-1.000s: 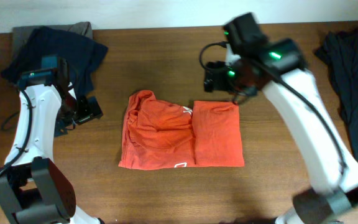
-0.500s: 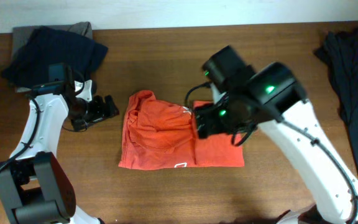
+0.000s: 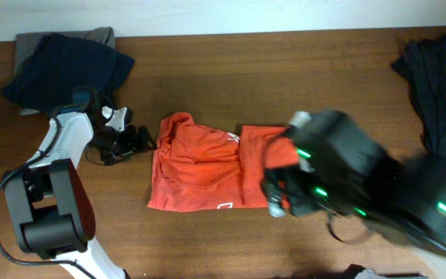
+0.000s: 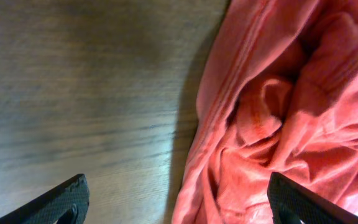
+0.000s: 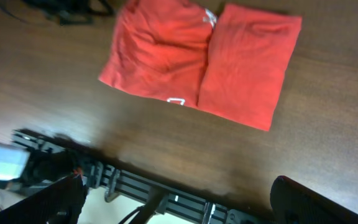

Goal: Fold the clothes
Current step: 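Raise the right gripper and move it away to the right, then grasp the shirt's left end with the left gripper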

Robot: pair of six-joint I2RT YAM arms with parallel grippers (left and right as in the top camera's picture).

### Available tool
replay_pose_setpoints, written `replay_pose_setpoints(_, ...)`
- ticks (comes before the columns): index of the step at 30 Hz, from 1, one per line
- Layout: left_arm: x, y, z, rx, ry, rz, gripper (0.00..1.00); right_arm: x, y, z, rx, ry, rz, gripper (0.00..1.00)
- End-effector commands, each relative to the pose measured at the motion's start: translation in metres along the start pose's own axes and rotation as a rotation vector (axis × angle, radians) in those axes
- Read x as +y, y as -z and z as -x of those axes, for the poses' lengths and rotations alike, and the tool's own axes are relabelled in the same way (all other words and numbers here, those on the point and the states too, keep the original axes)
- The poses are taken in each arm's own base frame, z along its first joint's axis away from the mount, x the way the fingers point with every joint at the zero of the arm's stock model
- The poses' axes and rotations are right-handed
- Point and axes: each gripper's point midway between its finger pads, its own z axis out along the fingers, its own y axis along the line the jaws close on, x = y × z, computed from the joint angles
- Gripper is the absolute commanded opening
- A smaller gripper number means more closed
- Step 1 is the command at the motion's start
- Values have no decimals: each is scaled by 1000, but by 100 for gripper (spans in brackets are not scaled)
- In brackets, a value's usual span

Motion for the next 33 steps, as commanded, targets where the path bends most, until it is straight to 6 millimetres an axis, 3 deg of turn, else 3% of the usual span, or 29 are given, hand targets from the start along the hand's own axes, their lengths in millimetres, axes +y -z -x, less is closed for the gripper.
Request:
replay_pose_setpoints(1,-4,-11,-2,22,-29,-56,92,-12,33,-8,-105,-16,30,99)
replay_pose_setpoints(7,-10,-24,-3,41,-63,-129,95,-28,80,-28,-244,-25,119,99)
replay_pose_setpoints(13,-14,-37,-3,51,-87,-174,98,-42,107,-43,-340,-33,166,99)
replay_pose_setpoints(18,-19,-52,-11,100,-96,-177,99,-46,115,-49,-367,-35,183,99)
replay_pose_setpoints(26,-26,-93,-51,290,-117,-123,99,-46,114,-49,-366,-35,182,99)
replay_pose_setpoints(33,-33,-108,-65,349,-152,-95,99,-46,114,-49,-366,-34,183,99)
